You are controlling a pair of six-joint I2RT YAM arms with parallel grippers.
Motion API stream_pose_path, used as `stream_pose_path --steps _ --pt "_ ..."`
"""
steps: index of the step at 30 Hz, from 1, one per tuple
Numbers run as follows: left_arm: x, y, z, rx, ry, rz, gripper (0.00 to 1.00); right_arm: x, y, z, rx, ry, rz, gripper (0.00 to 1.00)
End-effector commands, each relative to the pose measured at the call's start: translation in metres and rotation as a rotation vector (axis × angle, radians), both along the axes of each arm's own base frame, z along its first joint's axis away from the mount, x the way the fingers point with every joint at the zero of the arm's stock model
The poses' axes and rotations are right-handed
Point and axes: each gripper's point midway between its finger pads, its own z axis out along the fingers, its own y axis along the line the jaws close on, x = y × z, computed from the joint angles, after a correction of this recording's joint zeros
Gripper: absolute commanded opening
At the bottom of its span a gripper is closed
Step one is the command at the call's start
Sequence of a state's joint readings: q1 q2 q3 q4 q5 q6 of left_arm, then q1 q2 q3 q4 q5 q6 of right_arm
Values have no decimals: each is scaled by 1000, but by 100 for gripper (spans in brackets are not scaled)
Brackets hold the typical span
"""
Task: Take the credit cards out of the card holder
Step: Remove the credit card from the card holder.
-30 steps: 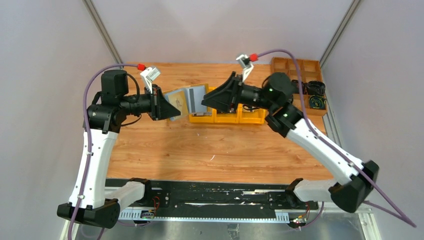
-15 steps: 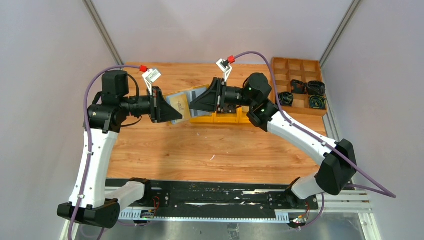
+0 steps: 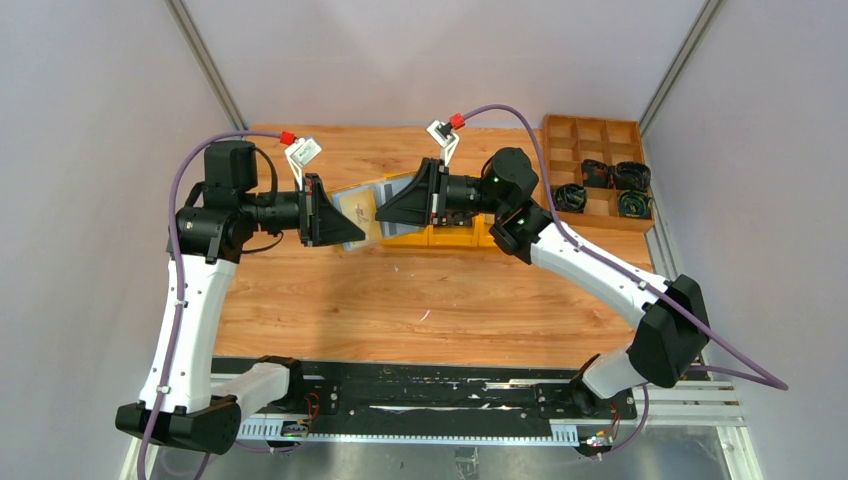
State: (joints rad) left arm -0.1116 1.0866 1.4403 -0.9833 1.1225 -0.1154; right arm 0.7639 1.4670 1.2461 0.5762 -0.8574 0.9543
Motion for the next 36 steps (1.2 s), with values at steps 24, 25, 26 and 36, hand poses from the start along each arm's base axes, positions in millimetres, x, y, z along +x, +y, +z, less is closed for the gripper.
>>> stream_pose_path --steps 24,25,26,36 --pt "-18 -7 30 -75 -74 -108 9 -31 20 -26 -115 -90 -18 28" --pt "-19 -7 31 -79 -72 -114 9 -35 19 -22 -97 -85 5 26" --pt "-22 -8 32 -86 -74 -126 9 -39 18 -18 -73 -83 30 22" --pt "-42 -10 42 -151 -53 -218 30 -48 -1 7 71 -42 96 0"
